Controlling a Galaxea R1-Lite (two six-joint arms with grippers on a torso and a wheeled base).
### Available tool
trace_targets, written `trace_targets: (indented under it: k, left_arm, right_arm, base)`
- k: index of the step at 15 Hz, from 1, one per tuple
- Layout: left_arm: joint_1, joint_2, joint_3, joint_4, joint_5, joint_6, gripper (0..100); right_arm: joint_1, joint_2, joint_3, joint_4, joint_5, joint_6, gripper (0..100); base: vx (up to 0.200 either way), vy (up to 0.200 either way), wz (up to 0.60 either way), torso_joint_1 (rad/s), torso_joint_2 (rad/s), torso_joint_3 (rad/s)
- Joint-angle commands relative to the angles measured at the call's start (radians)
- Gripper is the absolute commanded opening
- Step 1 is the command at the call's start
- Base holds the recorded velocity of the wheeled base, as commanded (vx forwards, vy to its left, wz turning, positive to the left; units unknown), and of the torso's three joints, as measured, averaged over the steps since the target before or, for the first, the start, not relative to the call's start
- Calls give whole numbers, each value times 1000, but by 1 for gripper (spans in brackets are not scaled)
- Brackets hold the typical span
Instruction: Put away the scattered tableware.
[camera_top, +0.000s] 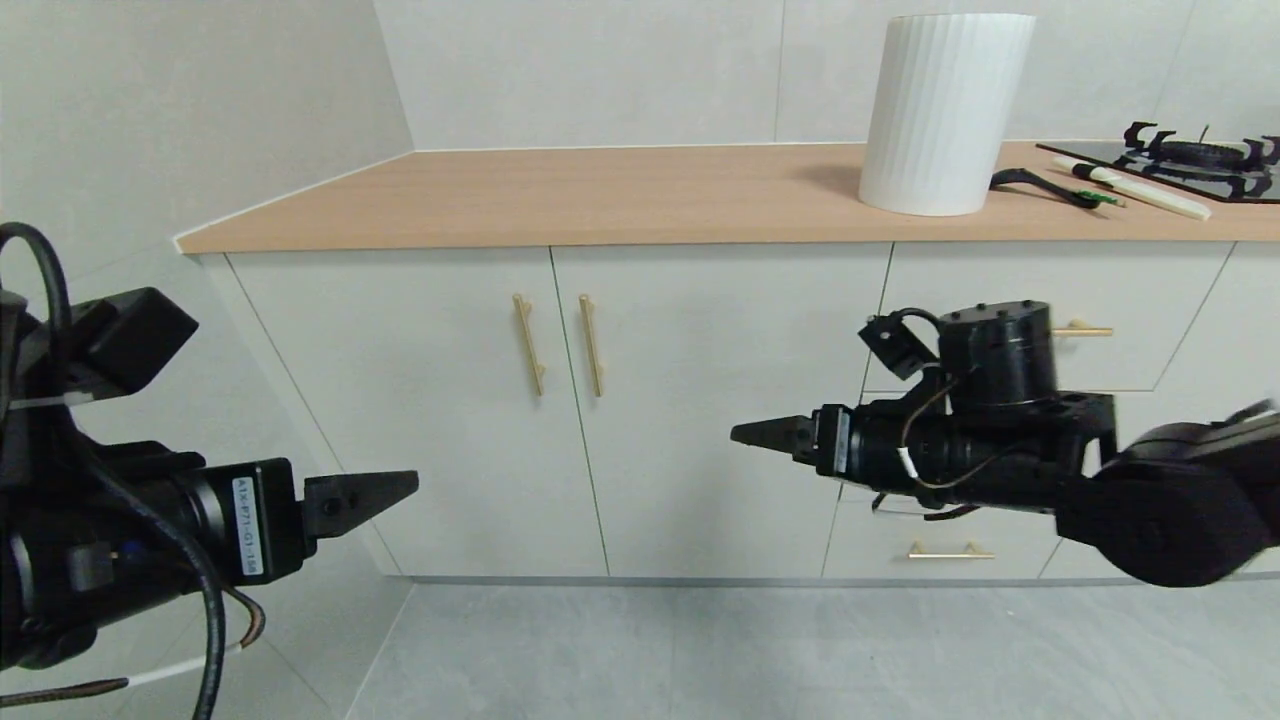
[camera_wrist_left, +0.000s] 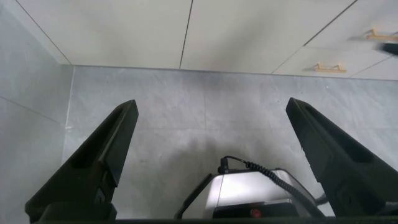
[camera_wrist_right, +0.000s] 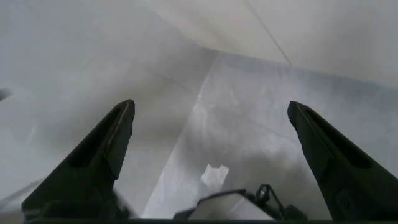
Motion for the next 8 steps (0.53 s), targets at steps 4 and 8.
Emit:
trace_targets:
  k: [4, 8]
  left_arm:
    - [43, -126, 86, -2, 1, 1, 100]
    - [101, -445, 212, -1, -2, 70, 100]
  right_arm:
    - [-85, -560, 219, 144, -63, -98, 100]
    - [-145, -893, 389, 150, -227, -167, 100]
  base:
    - [0, 0, 0, 0, 0, 0]
    - [0, 0, 0, 0, 0, 0]
